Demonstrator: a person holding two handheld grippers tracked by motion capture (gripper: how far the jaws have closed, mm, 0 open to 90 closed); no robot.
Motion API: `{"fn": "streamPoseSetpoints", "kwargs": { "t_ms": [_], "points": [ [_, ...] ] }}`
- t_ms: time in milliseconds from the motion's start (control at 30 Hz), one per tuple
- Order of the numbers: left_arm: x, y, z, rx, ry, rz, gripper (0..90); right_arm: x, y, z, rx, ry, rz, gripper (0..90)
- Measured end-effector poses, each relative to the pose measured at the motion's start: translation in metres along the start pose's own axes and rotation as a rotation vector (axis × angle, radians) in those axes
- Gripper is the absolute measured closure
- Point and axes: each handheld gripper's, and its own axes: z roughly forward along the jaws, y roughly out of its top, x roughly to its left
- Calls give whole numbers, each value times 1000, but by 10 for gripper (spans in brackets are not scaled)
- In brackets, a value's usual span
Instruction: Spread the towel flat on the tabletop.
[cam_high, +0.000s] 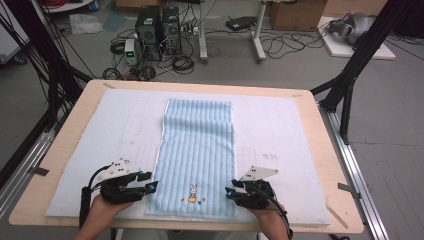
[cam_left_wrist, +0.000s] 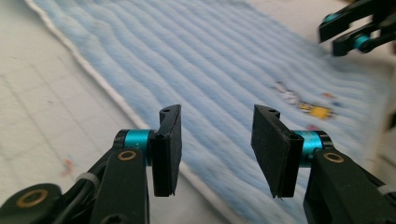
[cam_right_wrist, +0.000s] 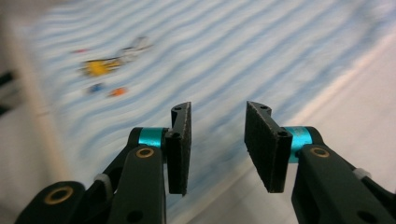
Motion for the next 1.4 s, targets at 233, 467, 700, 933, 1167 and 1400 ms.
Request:
{"fn": "streamPoseSetpoints", "kwargs": {
  "t_ms": [233,467,700,933,1167,1400],
  "points": [
    [-1,-2,20,102,41,51,754,-4,3,15,25,-90,37,807],
    [-15,-10,4,141,-57,98,874,1,-4,0,87,26,19,864],
    [-23,-18,-13,177,-171,78,864,8,-15,-18,138,120,7,810],
    [-6,-3,-8,50,-69,21,613,-3,-5,-15,-12,39,52,665],
    [15,16,9,-2,-24,5,597,5,13,21,20,63,-34,754],
    [29,25,27,8,-5,-17,586,4,15,20,123,174,-108,863]
  ]
}}
